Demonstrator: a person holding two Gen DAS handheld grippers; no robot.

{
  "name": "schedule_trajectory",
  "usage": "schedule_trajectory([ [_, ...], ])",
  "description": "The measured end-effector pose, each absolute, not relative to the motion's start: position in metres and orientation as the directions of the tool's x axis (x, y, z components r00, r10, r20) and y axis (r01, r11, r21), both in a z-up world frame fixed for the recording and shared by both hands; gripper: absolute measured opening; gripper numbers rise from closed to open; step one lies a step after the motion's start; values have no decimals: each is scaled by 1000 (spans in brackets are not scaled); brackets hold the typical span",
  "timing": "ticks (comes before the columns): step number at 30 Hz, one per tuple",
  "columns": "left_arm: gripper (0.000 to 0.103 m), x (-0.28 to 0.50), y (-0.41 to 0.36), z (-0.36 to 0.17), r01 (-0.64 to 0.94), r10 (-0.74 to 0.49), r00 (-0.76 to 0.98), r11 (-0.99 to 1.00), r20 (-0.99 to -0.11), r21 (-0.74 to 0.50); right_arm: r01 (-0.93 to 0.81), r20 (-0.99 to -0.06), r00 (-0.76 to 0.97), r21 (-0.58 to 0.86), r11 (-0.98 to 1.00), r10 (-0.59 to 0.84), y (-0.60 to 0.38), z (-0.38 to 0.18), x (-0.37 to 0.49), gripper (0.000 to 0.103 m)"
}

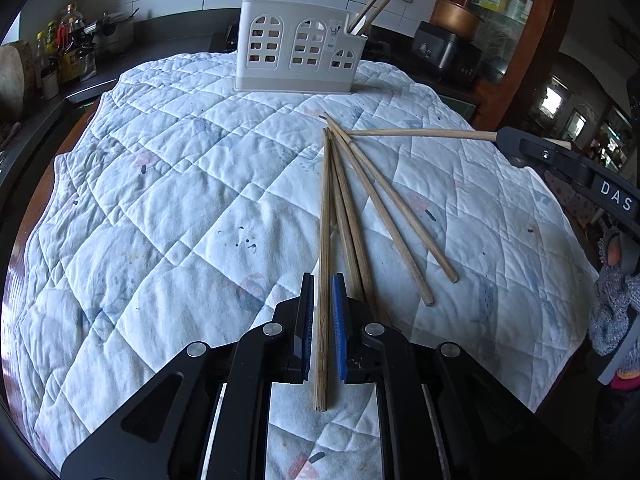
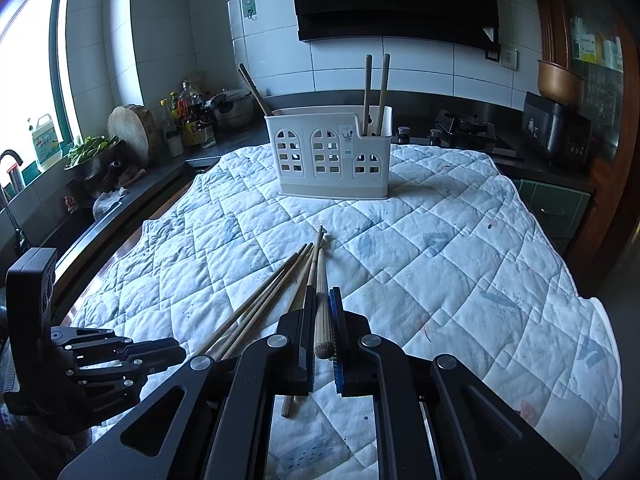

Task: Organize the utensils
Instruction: 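Lift both held wooden chopsticks and carry them toward the white holder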

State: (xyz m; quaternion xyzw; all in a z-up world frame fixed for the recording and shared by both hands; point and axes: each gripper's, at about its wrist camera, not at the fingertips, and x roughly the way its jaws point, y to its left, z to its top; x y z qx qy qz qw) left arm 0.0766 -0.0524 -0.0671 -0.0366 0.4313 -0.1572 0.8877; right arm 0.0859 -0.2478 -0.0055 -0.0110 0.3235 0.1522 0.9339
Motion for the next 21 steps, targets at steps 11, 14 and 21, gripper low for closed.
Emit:
schedule_trajectory([
  [11, 10, 79, -55, -85, 243, -301, 547, 950, -781, -197, -292, -610, 743, 76, 953, 276, -247, -7, 87, 7],
  [14, 10, 79, -53, -86, 240, -312, 546, 947, -778, -211, -292, -610, 743, 76, 953, 276, -246, -7, 86, 7],
  [21, 6, 80, -53, -86, 233, -319, 548, 946, -773, -226, -294, -611, 741, 75, 953, 277, -244, -8, 86, 7],
])
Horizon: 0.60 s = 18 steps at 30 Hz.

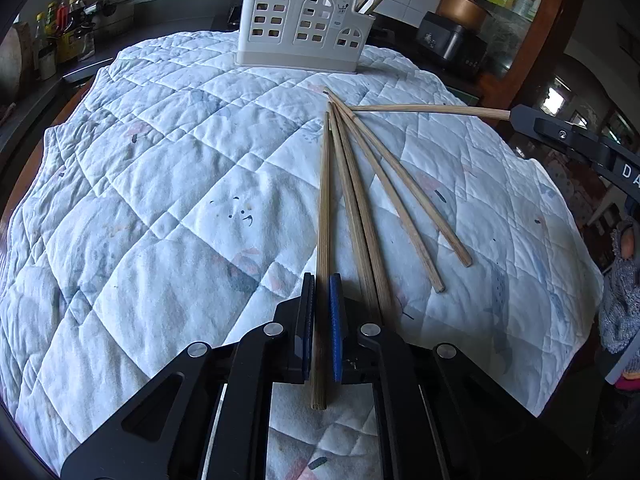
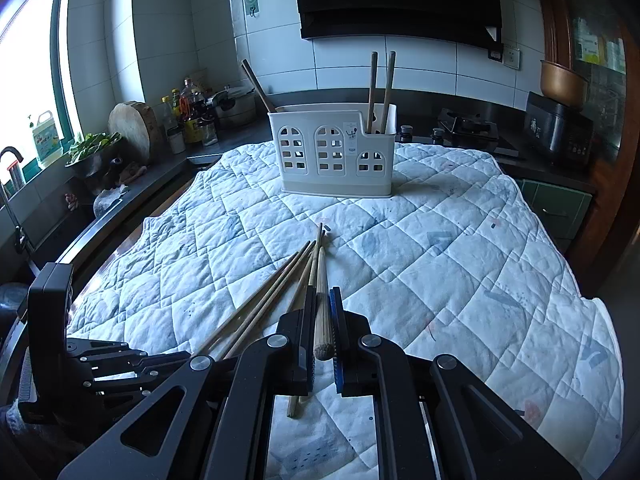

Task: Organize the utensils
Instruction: 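Lift both held wooden chopsticks and carry them toward the white holder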

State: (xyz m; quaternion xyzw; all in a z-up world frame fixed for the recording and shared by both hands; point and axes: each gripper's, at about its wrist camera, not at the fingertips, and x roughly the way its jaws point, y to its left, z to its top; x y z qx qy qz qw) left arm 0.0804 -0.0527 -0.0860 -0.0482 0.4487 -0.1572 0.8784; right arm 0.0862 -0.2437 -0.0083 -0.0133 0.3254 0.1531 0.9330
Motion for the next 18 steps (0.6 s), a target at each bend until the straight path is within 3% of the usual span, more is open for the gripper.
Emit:
schedule_trajectory([
  [15, 6, 83, -34, -33, 254, -381, 621, 924, -685, -284, -300, -590, 756, 69, 951, 282, -241, 3, 89, 7],
  [18, 6, 84, -36, -29, 261, -357, 619, 934, -700, -245, -302, -585, 760, 66, 951, 282, -241, 5, 89, 7],
])
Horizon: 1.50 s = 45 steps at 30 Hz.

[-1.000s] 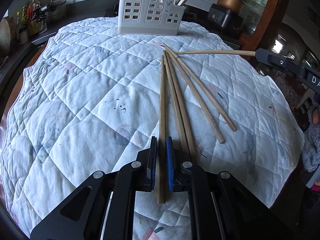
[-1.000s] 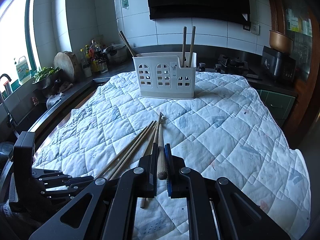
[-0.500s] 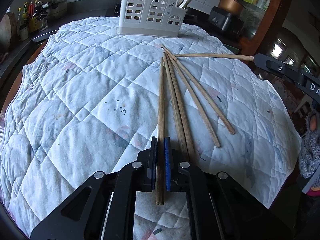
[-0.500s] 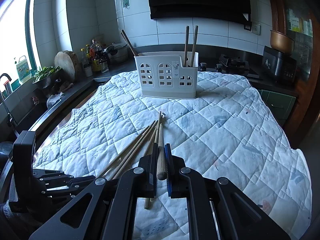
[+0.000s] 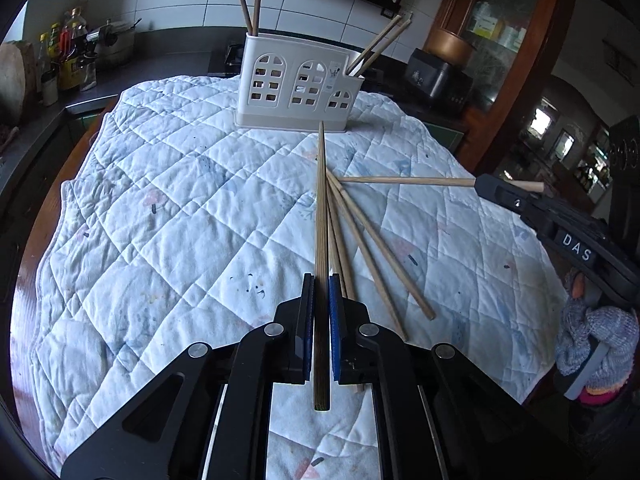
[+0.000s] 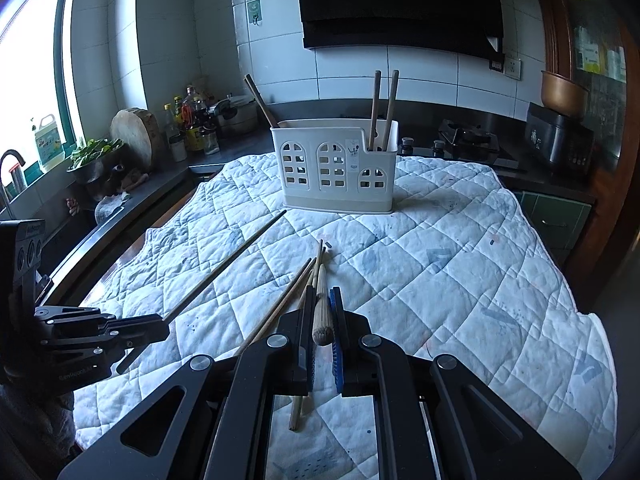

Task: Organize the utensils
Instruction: 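Lift both held wooden chopsticks and carry them toward the white holder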

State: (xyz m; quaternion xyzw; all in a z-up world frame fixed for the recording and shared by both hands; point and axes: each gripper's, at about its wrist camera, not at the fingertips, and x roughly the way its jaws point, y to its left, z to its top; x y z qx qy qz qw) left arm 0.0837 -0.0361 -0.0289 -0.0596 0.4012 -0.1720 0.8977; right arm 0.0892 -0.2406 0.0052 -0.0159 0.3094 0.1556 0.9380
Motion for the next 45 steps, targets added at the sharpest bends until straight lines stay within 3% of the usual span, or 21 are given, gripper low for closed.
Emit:
schedule_trajectory([
  [18, 6, 102, -33, -15, 304, -348, 592, 932, -727, -198, -322, -558, 773, 62, 945, 300, -241, 30, 103, 7],
  [45, 6, 98, -36, -66, 333, -292, 457, 932, -840, -143, -335, -547, 782, 35, 941, 299, -236, 37, 104, 7],
])
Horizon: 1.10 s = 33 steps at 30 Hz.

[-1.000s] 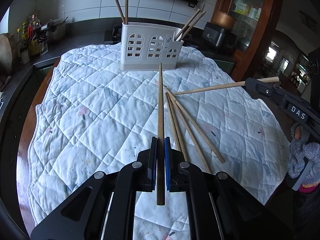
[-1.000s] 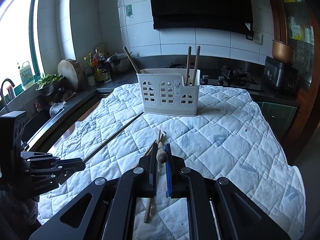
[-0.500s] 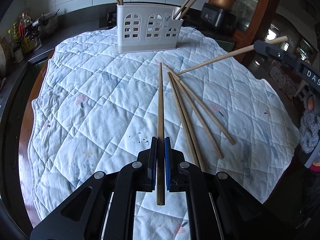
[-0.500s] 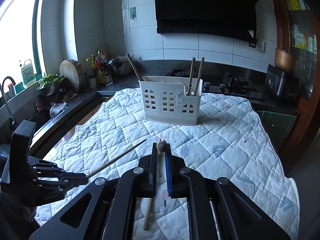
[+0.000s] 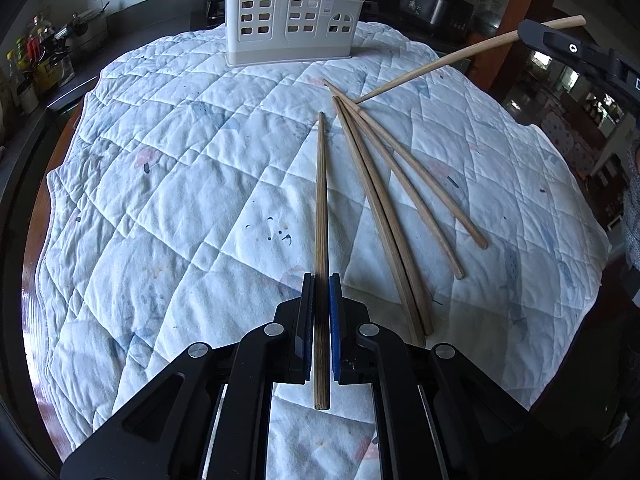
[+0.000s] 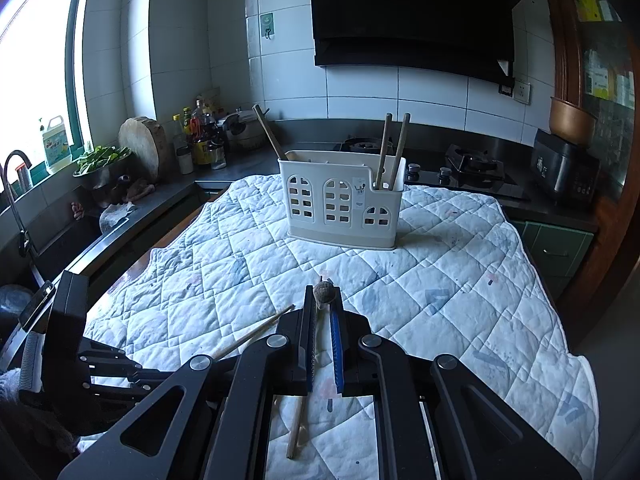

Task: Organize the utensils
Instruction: 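Lift both held wooden chopsticks and carry them toward the white holder, then lower the left gripper's chopstick into the white holder and open while the right gripper does likewise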

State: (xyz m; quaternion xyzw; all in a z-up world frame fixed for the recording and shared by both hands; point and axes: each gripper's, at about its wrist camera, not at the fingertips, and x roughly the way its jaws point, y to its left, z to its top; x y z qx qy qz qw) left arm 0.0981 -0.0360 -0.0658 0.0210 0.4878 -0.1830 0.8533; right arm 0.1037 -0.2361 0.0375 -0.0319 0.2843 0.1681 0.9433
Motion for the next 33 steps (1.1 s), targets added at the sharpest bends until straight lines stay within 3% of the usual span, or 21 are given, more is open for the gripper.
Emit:
schedule_trajectory([
  [22, 6, 102, -27, -5, 297, -332, 631, 938, -701, -177, -339, -535, 787, 43, 940, 308, -238, 50, 112, 7],
  [33, 6, 137, -25, 39, 311, -349, 690, 934, -634, -176, -366, -525, 788, 22, 930, 322, -245, 99, 149, 7],
])
